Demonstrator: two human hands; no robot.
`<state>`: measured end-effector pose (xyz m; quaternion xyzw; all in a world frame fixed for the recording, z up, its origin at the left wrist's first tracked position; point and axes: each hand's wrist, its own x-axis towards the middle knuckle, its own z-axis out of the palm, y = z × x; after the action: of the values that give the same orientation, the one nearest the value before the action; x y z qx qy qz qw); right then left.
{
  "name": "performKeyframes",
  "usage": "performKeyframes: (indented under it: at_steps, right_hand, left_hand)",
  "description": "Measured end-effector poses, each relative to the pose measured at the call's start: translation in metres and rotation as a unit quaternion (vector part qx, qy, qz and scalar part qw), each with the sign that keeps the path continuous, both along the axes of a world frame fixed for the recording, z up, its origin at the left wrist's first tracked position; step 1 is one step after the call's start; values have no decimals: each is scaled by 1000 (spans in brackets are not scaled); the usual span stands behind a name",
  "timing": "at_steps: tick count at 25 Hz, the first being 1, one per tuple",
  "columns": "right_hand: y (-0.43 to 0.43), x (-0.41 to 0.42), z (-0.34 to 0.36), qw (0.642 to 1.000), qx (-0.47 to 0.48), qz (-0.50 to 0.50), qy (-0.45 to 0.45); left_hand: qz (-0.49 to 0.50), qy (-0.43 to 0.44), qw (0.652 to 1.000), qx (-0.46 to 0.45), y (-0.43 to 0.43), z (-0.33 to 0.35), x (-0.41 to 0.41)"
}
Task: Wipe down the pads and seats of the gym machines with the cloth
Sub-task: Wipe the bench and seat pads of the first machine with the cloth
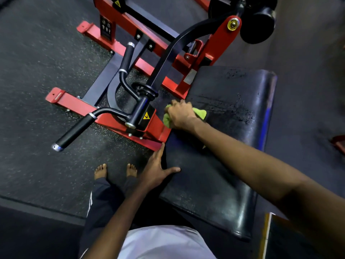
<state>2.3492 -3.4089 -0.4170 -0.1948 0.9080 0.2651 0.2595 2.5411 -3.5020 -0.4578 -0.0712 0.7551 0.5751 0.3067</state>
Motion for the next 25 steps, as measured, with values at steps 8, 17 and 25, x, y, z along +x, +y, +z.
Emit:
performKeyframes:
  at_steps: [8,17,25]
  right_hand:
    - [-12,5,-4,996,18,61,-59]
    - [0,23,4,999,-32,29,-8]
    - [53,-39,20,988,-36,-94,114]
  left_hand:
    - [55,-3,997,55,-2,2,6]
    - [29,14,996,88,-1,-24,4]
    - [-18,56,995,75,9,-25,-32]
